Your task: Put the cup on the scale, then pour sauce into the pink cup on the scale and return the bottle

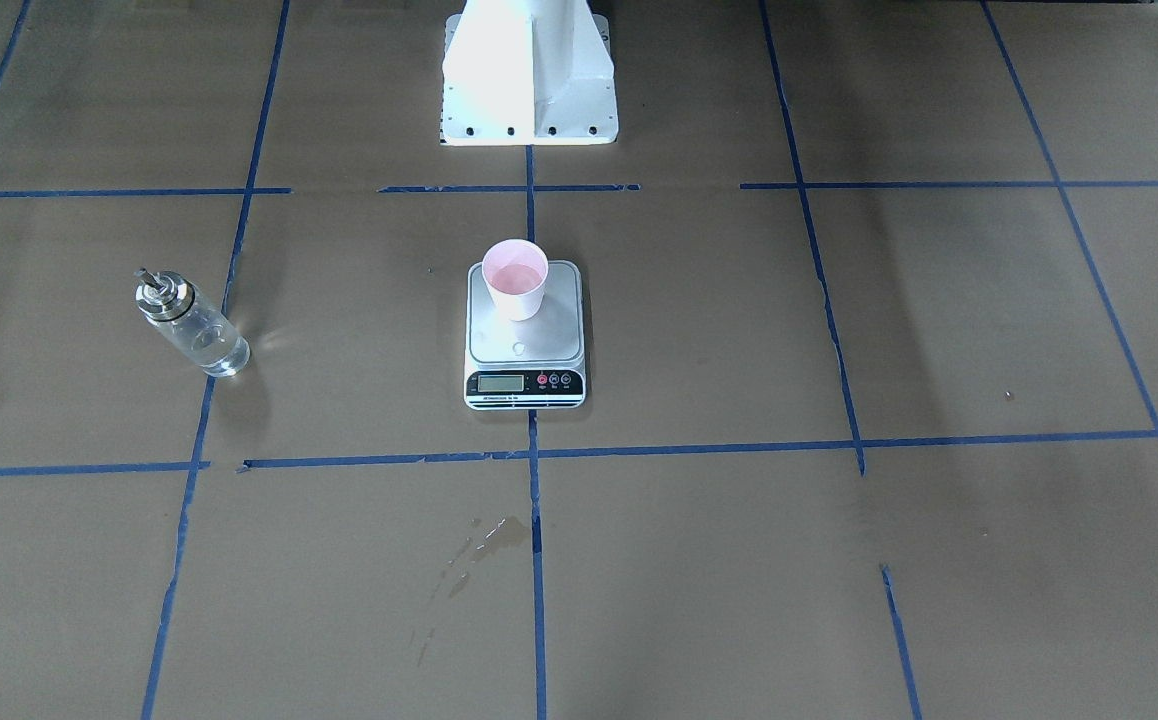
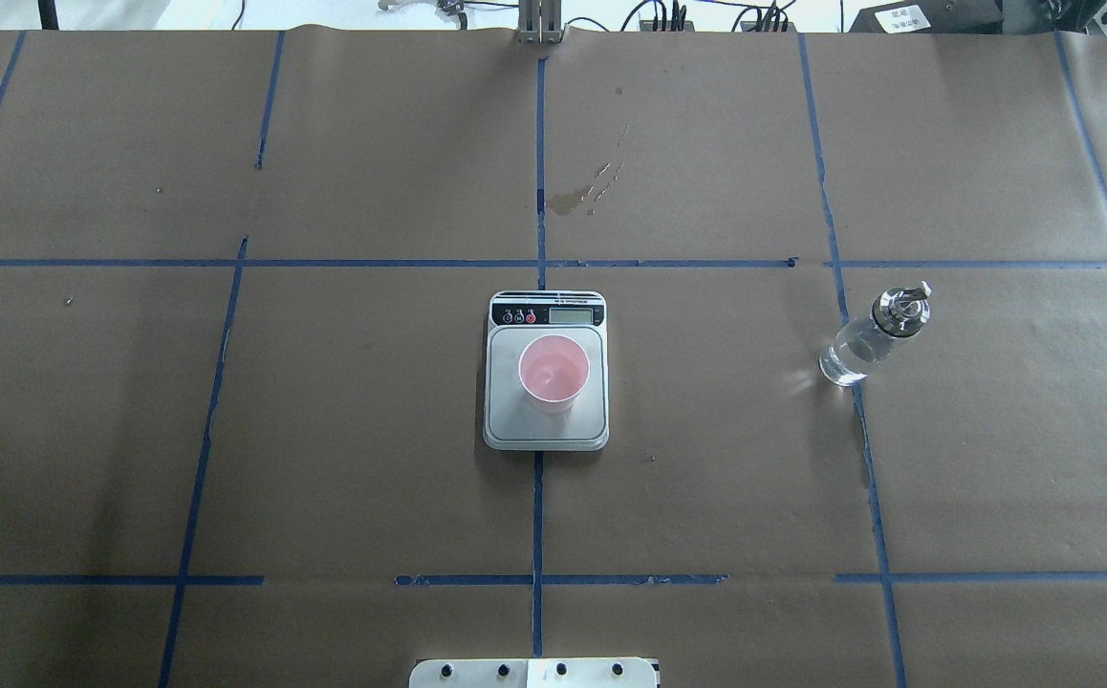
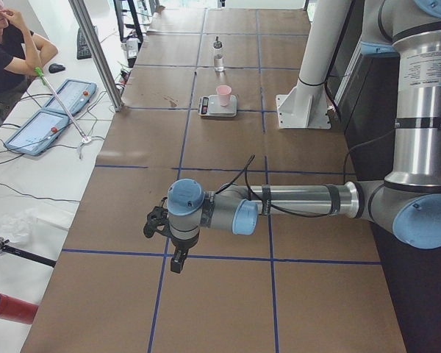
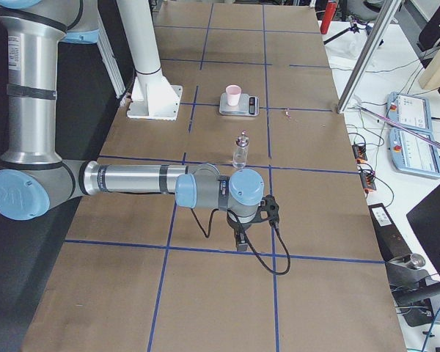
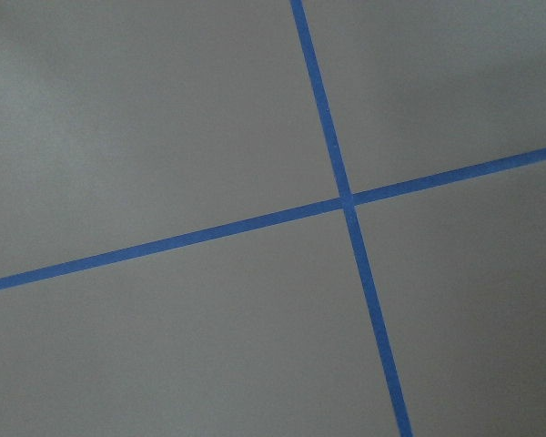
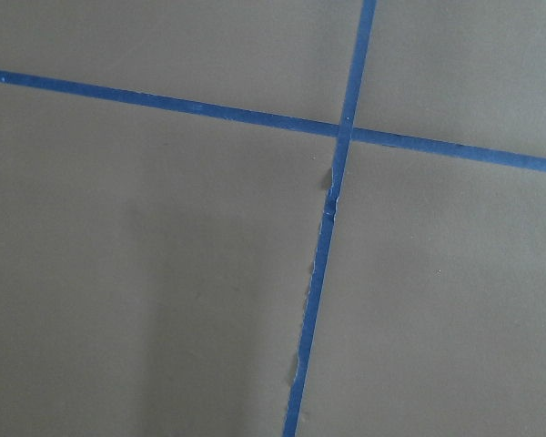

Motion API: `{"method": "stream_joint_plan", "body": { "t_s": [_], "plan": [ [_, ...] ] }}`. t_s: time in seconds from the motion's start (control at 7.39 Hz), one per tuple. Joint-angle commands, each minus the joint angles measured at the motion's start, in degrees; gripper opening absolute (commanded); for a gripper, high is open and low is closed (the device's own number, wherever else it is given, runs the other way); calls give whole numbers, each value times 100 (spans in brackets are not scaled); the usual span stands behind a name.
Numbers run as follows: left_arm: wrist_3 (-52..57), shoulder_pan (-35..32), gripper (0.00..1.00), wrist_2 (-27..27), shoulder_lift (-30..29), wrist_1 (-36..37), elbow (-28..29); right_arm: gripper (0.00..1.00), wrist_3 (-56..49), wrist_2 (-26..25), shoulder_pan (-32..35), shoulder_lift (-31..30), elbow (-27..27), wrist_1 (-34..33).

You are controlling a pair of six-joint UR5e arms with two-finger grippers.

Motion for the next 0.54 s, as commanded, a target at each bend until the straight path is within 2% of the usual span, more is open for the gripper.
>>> {"method": "stream_joint_plan", "body": {
  "t_s": [0.0, 0.41],
  "plan": [
    [-10, -5, 100, 2, -23, 353, -221, 100, 5, 199, 17, -39, -2, 1],
    [-1, -13, 100, 2, -15, 469, -275, 100, 5, 200, 139, -101, -2, 1]
  ]
}}
